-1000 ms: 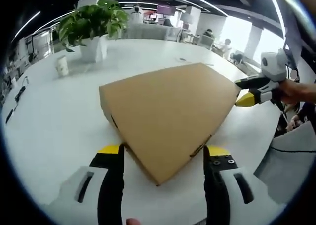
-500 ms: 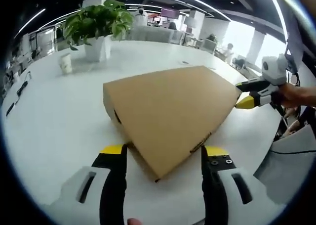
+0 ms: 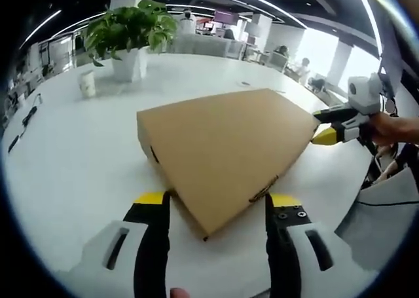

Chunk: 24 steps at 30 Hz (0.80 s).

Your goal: Operate the shoe box by opening the lid, removing the specified soft item, and placing it in the target area until the item is outside and the box remains undamaged.

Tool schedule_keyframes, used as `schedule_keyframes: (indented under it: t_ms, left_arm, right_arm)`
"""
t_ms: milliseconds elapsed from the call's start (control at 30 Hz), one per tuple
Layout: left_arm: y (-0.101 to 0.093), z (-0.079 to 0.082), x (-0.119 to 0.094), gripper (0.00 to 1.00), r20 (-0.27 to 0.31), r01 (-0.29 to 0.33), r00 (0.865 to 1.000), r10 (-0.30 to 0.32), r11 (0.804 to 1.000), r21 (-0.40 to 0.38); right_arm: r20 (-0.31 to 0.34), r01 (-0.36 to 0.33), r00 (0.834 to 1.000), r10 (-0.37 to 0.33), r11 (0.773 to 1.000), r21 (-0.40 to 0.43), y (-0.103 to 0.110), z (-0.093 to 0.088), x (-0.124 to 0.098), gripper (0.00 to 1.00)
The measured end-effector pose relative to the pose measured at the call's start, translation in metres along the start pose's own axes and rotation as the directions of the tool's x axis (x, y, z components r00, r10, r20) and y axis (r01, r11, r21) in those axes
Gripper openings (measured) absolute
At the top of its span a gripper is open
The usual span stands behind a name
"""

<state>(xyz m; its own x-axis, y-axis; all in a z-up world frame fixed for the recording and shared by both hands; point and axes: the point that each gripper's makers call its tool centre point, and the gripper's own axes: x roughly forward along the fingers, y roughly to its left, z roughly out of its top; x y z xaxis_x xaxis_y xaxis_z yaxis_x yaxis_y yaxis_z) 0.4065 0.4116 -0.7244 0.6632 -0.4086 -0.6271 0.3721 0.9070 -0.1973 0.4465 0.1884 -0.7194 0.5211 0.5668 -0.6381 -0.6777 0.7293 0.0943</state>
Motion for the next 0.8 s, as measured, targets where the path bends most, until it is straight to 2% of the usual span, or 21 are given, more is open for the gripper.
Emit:
schedule_keyframes:
  t_ms: [667, 800]
  left_arm:
    - [-0.005, 0.016, -0.017, 0.55, 0.064, -0.001, 0.998, 0.005, 0.998, -0.056]
    - [-0.006, 0.02, -0.02, 0.55, 0.074, -0.008, 0.997, 0.012, 0.999, -0.047]
  right_arm:
    - [0.049, 0.003, 0.999, -0.004, 1.0, 0.018, 0.001, 0.017, -0.016, 0.47]
    - [0.056, 0.004, 0.998, -0.005, 1.0, 0.02, 0.002, 0.021, -0.019, 0.47]
